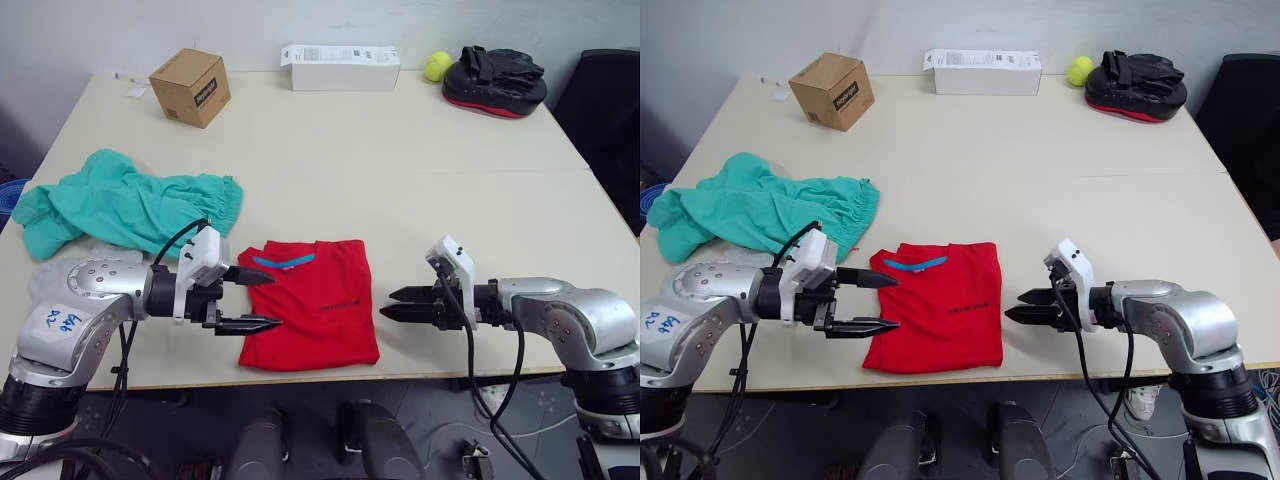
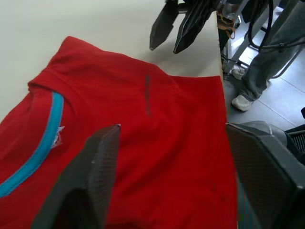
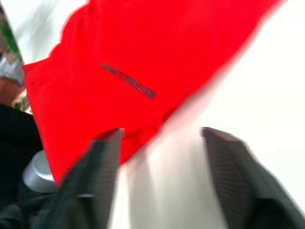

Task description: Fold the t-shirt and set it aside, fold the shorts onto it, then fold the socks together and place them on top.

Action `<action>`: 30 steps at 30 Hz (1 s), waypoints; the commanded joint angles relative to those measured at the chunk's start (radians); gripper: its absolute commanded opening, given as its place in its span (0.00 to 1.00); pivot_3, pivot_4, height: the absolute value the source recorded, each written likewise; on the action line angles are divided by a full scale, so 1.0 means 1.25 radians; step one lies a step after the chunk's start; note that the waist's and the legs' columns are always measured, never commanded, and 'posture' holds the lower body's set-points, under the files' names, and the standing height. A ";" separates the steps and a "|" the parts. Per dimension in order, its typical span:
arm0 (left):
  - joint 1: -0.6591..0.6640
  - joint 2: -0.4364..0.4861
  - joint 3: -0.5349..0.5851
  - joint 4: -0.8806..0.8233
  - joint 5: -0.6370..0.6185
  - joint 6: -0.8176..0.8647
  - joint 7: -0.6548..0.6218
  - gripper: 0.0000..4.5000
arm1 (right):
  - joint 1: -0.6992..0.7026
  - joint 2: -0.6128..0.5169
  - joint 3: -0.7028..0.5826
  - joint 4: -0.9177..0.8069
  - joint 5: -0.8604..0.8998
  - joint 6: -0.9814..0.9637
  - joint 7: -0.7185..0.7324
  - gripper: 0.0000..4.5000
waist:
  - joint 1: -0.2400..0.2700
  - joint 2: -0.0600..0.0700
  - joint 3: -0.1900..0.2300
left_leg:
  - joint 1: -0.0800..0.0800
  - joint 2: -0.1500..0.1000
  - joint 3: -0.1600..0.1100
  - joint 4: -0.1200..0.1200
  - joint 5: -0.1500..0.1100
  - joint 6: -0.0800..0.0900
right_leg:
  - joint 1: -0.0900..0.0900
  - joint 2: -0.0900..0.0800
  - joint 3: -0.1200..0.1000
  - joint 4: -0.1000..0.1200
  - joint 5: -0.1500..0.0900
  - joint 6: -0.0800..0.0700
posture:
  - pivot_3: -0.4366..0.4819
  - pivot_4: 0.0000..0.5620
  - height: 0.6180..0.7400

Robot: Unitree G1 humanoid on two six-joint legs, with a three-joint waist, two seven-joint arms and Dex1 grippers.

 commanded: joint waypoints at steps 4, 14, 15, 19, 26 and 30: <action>0.012 -0.003 0.025 -0.031 -0.015 -0.013 0.041 1.00 | -0.049 0.104 0.013 0.031 0.039 0.045 -0.056 1.00 | -0.007 0.000 0.000 | 0.000 0.000 0.000 -0.001 0.000 0.000 | -0.001 0.001 0.000 0.000 0.000 0.000 | 0.48 0.27 1.00; 0.002 0.017 0.027 -0.028 -0.014 -0.018 0.053 1.00 | -0.123 0.253 0.109 0.204 0.008 0.097 -0.105 1.00 | -0.011 -0.004 -0.003 | 0.003 0.001 0.001 -0.002 0.000 -0.001 | 0.002 0.001 0.000 0.001 0.000 0.000 | 0.48 0.27 1.00; -0.001 0.020 0.026 -0.025 -0.013 -0.019 0.053 1.00 | -0.128 0.261 0.106 0.214 0.016 0.104 -0.097 1.00 | -0.013 -0.004 -0.003 | 0.004 0.001 0.001 -0.002 0.000 -0.002 | 0.002 0.001 0.000 0.001 0.000 0.000 | 0.48 0.27 1.00; -0.003 0.026 0.027 -0.021 -0.013 -0.023 0.054 1.00 | -0.143 0.283 0.088 0.264 0.014 0.106 -0.101 0.96 | -0.022 -0.004 -0.003 | 0.004 0.001 0.001 -0.004 0.000 -0.003 | 0.002 0.001 0.000 0.001 -0.001 -0.002 | 0.48 0.27 1.00; -0.006 0.026 0.019 -0.021 -0.010 -0.029 0.061 1.00 | -0.155 0.301 0.044 0.317 0.015 0.108 -0.116 0.49 | -0.024 -0.004 -0.003 | 0.008 0.001 0.002 -0.011 0.002 -0.006 | 0.002 0.002 0.000 0.001 -0.002 -0.003 | 0.48 0.27 1.00; -0.012 0.022 0.010 -0.013 -0.006 -0.038 0.061 1.00 | -0.149 0.284 0.034 0.301 0.026 0.107 -0.105 0.19 | -0.023 -0.004 -0.004 | 0.008 0.001 0.002 -0.014 0.003 -0.007 | 0.002 0.002 0.000 0.000 -0.002 -0.003 | 0.48 0.27 1.00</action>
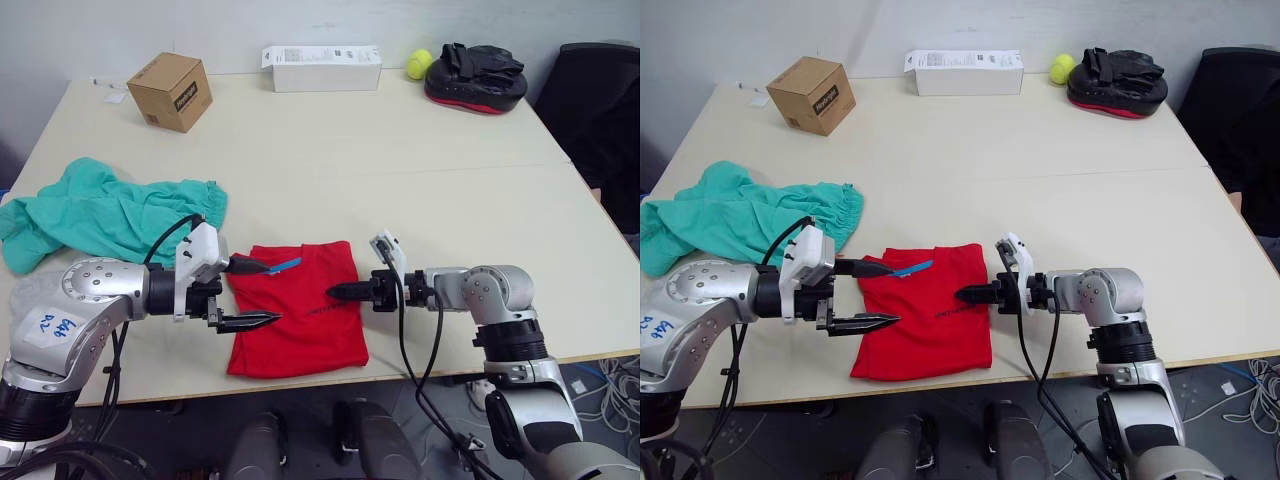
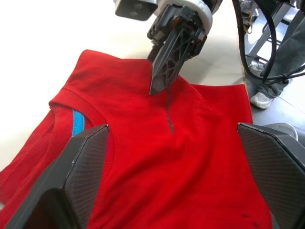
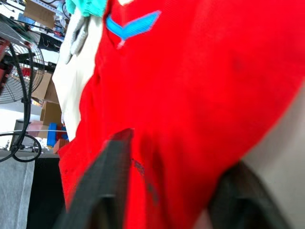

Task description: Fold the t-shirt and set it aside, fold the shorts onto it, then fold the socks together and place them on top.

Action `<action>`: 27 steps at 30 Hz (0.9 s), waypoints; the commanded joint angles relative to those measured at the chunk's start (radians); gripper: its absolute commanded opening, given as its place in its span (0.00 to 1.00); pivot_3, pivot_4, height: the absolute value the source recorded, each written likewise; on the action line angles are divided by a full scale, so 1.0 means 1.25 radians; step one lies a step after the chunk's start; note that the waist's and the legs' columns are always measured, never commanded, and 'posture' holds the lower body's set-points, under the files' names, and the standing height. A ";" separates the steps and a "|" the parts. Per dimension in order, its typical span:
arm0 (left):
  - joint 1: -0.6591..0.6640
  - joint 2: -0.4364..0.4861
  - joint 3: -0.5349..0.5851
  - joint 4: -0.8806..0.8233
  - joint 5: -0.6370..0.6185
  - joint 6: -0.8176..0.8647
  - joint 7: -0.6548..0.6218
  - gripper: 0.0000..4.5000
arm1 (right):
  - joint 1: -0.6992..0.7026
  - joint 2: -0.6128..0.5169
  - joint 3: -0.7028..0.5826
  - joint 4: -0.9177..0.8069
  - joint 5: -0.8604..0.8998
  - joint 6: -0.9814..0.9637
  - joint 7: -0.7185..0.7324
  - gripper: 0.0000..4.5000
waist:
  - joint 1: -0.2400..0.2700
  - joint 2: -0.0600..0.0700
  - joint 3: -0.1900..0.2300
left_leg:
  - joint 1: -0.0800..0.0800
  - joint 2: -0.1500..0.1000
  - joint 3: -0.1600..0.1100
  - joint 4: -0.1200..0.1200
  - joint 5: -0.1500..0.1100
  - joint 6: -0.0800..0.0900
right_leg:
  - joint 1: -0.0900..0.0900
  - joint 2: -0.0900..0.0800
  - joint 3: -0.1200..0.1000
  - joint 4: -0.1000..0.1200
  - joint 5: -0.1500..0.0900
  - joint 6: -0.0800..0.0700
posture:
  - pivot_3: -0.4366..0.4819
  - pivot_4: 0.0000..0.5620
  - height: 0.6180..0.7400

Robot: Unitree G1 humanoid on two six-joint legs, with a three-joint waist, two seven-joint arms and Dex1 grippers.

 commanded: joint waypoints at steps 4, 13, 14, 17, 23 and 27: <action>-0.023 -0.009 -0.011 -0.001 0.010 -0.037 -0.001 1.00 | 0.038 -0.068 -0.011 -0.042 0.029 0.029 0.034 0.01 | 0.005 0.000 0.000 | 0.000 0.000 0.000 0.000 0.001 0.001 | 0.001 0.000 0.000 -0.001 0.000 0.000 | 0.48 0.27 1.00; -0.034 -0.054 -0.046 0.017 0.028 -0.067 0.004 1.00 | 0.049 -0.441 -0.029 -0.032 0.005 -0.093 0.243 0.01 | 0.039 0.004 0.003 | -0.008 -0.002 -0.001 0.003 0.000 0.004 | -0.004 -0.001 0.000 -0.004 0.001 0.002 | 0.48 0.27 1.00; -0.036 -0.059 -0.050 0.021 0.032 -0.072 0.003 1.00 | 0.051 -0.504 -0.008 0.004 -0.035 -0.146 0.283 0.01 | 0.040 0.005 0.003 | -0.008 -0.002 -0.001 0.003 -0.001 0.004 | -0.004 -0.001 -0.001 -0.004 0.001 0.002 | 0.48 0.27 1.00; -0.042 -0.071 -0.057 0.032 0.037 -0.084 0.004 1.00 | 0.029 -0.620 0.048 0.136 -0.133 -0.279 0.383 0.01 | 0.041 0.006 0.004 | -0.008 -0.002 0.000 0.004 -0.001 0.005 | -0.004 -0.001 -0.001 -0.005 0.001 0.002 | 0.48 0.27 1.00; -0.032 -0.080 -0.058 0.034 0.045 -0.100 0.002 1.00 | -0.114 -0.697 0.139 0.530 -0.369 -0.600 0.498 0.01 | 0.028 0.007 0.004 | -0.008 -0.001 0.001 0.005 0.000 0.004 | -0.003 0.001 0.000 -0.006 0.002 0.003 | 0.48 0.27 1.00; -0.031 -0.084 -0.056 0.037 0.048 -0.106 0.004 1.00 | -0.223 -0.673 0.152 0.728 -0.484 -0.748 0.423 0.01 | 0.021 0.011 0.007 | -0.008 -0.001 0.002 0.007 0.002 0.000 | -0.003 0.001 0.000 -0.005 0.002 0.003 | 0.48 0.27 1.00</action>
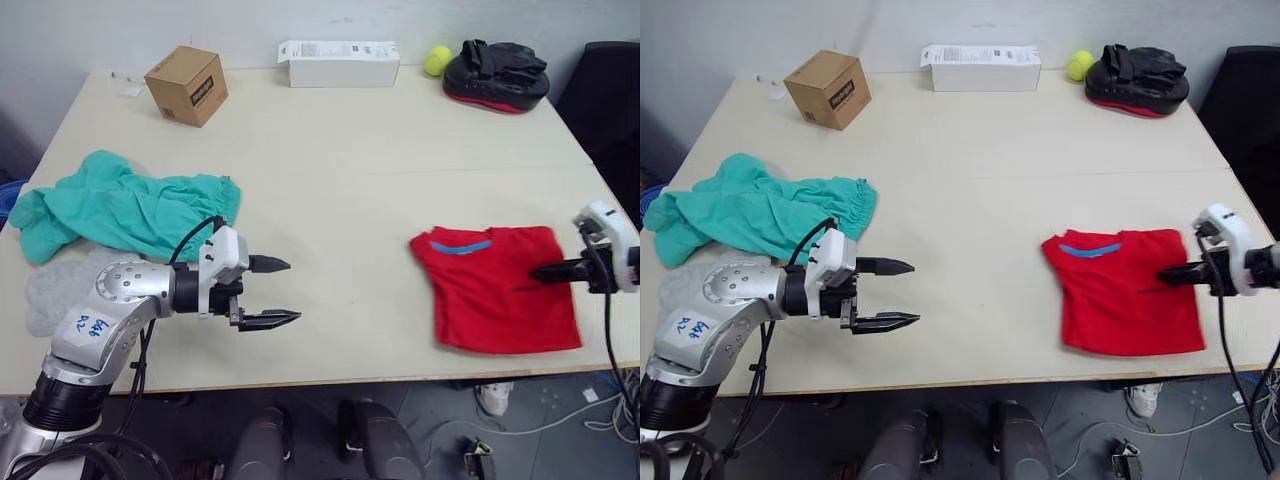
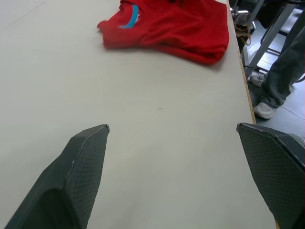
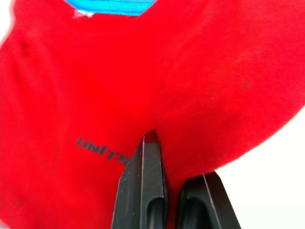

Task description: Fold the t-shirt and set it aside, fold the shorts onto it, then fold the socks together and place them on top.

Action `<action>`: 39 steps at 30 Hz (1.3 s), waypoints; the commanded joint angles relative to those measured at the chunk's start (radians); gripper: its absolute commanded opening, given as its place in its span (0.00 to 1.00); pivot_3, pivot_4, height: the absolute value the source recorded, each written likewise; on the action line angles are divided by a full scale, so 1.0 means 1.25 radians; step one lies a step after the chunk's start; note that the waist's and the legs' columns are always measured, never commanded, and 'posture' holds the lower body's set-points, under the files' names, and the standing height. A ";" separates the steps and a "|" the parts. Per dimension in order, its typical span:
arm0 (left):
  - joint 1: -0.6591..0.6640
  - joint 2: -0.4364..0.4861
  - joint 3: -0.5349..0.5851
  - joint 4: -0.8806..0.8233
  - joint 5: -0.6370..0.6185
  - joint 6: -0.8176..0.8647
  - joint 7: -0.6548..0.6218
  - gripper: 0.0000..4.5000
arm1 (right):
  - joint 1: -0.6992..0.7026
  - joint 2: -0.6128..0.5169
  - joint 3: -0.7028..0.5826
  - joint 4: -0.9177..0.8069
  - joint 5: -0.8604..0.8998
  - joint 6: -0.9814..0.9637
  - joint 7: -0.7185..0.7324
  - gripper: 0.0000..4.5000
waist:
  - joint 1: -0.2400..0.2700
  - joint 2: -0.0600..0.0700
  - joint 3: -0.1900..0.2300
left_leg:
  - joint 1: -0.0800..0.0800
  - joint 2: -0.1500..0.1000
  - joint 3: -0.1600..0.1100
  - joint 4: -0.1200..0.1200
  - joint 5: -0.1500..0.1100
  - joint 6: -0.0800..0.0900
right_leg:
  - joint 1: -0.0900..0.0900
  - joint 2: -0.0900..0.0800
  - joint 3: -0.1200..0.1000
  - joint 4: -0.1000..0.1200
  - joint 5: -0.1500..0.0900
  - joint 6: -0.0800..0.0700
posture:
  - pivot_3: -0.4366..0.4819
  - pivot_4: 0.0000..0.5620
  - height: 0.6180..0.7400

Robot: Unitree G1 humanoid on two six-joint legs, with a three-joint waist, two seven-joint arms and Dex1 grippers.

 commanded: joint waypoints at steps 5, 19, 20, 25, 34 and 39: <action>-0.010 -0.004 0.016 -0.003 0.000 -0.017 0.009 1.00 | -0.083 -0.004 -0.009 0.230 -0.154 -0.208 -0.124 0.01 | -0.001 0.001 0.001 | -0.001 0.001 0.000 0.004 0.000 -0.002 | 0.000 0.001 0.000 0.002 0.000 0.000 | 0.48 0.27 1.00; -0.007 0.003 0.030 -0.003 -0.004 -0.011 0.021 1.00 | -0.116 -0.050 -0.167 0.253 -0.145 -0.268 -0.236 0.83 | -0.001 0.005 0.003 | 0.000 0.001 0.001 0.006 0.000 -0.002 | 0.000 0.001 0.001 0.003 0.000 0.000 | 0.48 0.27 1.00; -0.005 0.004 0.034 -0.003 -0.003 -0.010 0.023 1.00 | -0.127 -0.059 -0.184 0.246 -0.137 -0.266 -0.245 0.91 | -0.001 0.007 0.004 | 0.000 0.001 0.001 0.006 0.000 -0.002 | 0.000 0.001 0.002 0.003 0.000 0.000 | 0.48 0.27 1.00; 0.002 0.007 0.062 -0.013 -0.007 0.002 0.050 1.00 | -0.191 -0.039 -0.265 0.186 -0.087 -0.265 -0.268 1.00 | -0.005 0.008 0.005 | 0.000 0.001 0.001 0.006 0.000 -0.003 | 0.000 0.002 0.002 0.003 0.000 0.000 | 0.48 0.27 1.00; 0.074 0.046 0.145 -0.023 0.025 0.003 0.102 1.00 | -0.078 0.185 -0.324 -0.371 0.196 -0.008 -0.110 1.00 | -0.002 0.008 0.005 | 0.001 0.004 0.002 0.005 0.001 -0.004 | 0.000 0.005 0.004 0.006 0.000 0.000 | 0.48 0.27 1.00; 0.172 0.071 0.210 -0.017 0.098 -0.049 0.147 1.00 | 0.103 0.270 -0.267 -0.805 0.379 0.143 -0.075 1.00 | 0.011 0.008 0.005 | -0.002 0.004 -0.002 0.005 -0.001 -0.004 | -0.002 0.004 0.001 0.006 0.000 0.000 | 0.48 0.27 1.00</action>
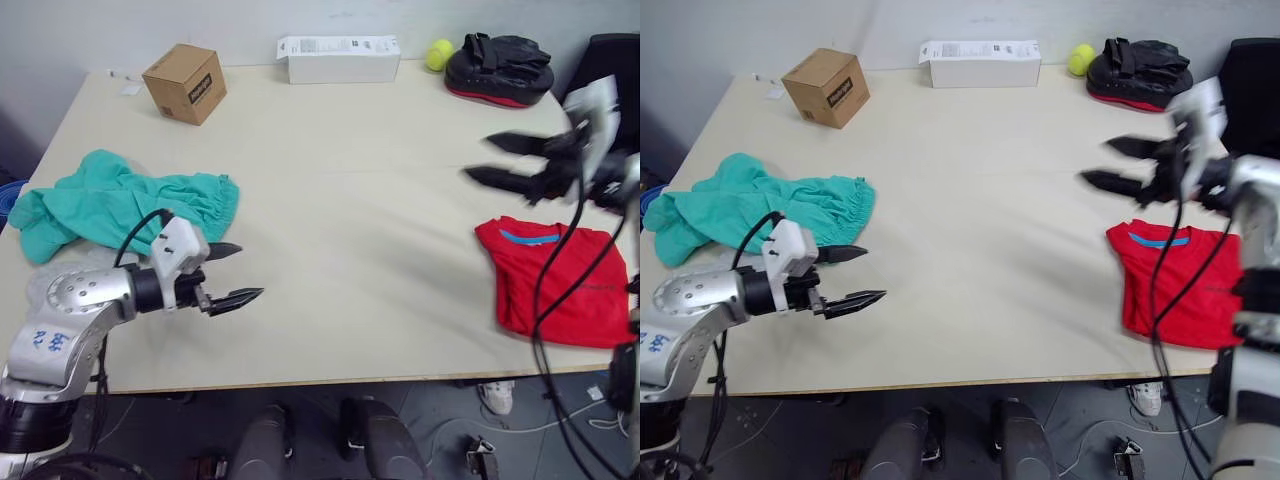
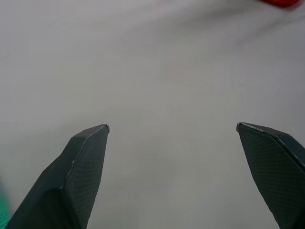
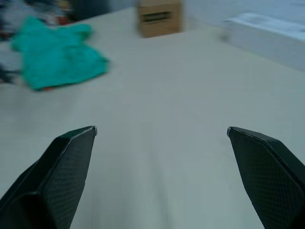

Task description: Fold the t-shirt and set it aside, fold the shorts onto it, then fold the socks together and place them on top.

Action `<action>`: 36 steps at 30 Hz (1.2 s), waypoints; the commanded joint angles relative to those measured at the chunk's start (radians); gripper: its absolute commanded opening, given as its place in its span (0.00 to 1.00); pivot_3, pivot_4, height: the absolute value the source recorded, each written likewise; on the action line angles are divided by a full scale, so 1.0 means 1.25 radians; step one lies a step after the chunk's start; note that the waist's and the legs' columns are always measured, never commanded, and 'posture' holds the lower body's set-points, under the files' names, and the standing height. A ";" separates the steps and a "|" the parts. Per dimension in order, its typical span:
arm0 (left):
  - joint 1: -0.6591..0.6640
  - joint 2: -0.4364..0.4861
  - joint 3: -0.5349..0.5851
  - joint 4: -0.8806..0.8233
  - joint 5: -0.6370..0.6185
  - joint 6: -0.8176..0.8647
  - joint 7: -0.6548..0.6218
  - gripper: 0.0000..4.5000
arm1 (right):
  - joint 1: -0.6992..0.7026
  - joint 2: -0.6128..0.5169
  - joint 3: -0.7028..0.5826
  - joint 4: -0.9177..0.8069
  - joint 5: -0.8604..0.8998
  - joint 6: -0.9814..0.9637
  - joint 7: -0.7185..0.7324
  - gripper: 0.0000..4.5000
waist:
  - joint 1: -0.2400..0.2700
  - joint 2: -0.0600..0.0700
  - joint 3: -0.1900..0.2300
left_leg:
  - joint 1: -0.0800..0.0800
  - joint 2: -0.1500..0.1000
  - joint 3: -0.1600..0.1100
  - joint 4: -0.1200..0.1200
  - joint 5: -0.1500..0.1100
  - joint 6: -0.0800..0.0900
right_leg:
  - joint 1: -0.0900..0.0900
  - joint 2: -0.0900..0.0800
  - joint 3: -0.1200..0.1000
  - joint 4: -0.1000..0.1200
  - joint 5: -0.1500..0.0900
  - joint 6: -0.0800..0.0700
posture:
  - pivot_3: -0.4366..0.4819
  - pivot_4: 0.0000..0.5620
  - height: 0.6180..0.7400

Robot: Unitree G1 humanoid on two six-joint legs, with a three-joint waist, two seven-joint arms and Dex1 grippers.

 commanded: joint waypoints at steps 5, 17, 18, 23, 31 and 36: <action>0.117 0.034 0.095 0.042 0.109 -0.116 0.039 1.00 | 0.139 0.041 0.097 -0.392 0.070 -0.006 0.009 1.00 | 0.010 -0.001 0.000 | 0.000 -0.003 0.000 0.001 -0.006 0.011 | 0.002 -0.005 -0.001 -0.003 0.001 0.002 | 0.48 0.27 1.00; -0.105 0.047 -0.079 0.332 0.327 -0.270 0.092 1.00 | 0.207 0.097 0.132 -0.490 0.070 -0.020 -0.090 1.00 | 0.008 -0.003 -0.001 | 0.000 -0.004 0.000 0.000 -0.005 0.011 | 0.001 -0.007 -0.003 -0.003 0.002 0.001 | 0.48 0.27 1.00; -0.129 0.041 -0.096 0.364 0.345 -0.282 0.095 1.00 | 0.211 0.097 0.132 -0.493 0.068 -0.020 -0.096 1.00 | 0.004 -0.003 -0.001 | 0.000 -0.004 0.001 0.000 -0.006 0.011 | 0.001 -0.007 -0.002 -0.003 0.002 0.001 | 0.48 0.27 1.00; -0.224 0.024 -0.148 0.488 0.396 -0.323 0.103 0.86 | 0.229 0.092 0.129 -0.503 0.057 -0.024 -0.123 1.00 | 0.004 -0.003 -0.001 | 0.000 -0.004 0.001 0.002 -0.006 0.012 | 0.001 -0.007 -0.003 -0.002 0.002 0.002 | 0.48 0.27 1.00; -0.301 -0.021 -0.155 0.470 0.343 -0.279 0.043 0.28 | 0.250 0.085 0.126 -0.514 0.053 -0.027 -0.155 1.00 | 0.006 -0.004 -0.001 | 0.000 -0.004 0.002 0.002 -0.005 0.012 | 0.001 -0.007 -0.003 0.000 0.002 0.002 | 0.48 0.27 1.00; -0.410 -0.086 -0.198 0.383 0.298 -0.170 -0.022 0.01 | 0.270 0.075 0.124 -0.509 0.033 -0.040 -0.161 1.00 | 0.016 -0.005 -0.001 | -0.001 -0.004 0.001 0.005 -0.005 0.012 | 0.001 -0.007 -0.004 0.000 0.002 0.002 | 0.48 0.27 1.00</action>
